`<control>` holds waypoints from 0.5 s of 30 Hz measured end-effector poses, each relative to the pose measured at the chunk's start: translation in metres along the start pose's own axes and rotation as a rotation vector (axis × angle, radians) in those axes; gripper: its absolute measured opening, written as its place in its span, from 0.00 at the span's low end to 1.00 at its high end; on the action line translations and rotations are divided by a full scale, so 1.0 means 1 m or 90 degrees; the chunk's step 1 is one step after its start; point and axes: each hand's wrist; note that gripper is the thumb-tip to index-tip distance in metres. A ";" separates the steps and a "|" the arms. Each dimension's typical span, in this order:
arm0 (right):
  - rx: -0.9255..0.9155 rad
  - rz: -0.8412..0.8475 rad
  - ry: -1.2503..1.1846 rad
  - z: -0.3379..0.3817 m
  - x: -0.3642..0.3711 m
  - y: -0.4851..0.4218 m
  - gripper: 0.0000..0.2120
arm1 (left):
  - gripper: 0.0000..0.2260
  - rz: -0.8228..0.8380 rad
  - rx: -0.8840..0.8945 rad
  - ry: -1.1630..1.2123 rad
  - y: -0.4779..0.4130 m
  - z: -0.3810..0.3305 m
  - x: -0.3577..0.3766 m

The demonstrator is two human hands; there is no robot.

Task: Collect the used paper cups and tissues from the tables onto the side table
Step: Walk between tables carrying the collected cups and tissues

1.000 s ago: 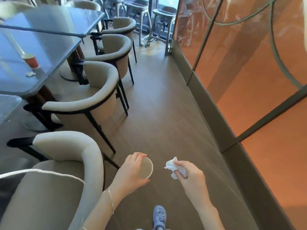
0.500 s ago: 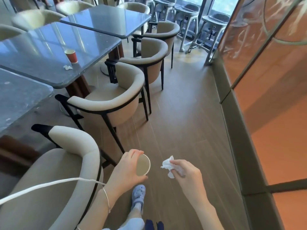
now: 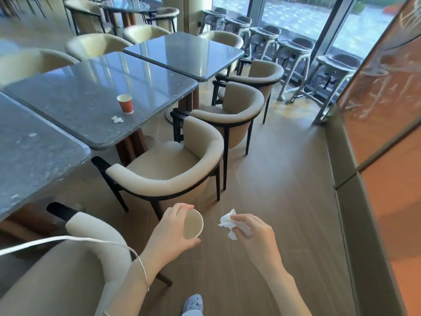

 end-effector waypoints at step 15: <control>-0.079 0.154 -0.022 -0.005 0.047 -0.222 0.13 | 0.34 -0.133 -0.145 -0.002 -0.145 0.067 -0.036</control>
Point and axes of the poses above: each hand's wrist, its own y-axis away from the middle knuckle, its own x-axis out of the palm, z = x × y, and after that the axes turned 5 degrees about y, right-handed
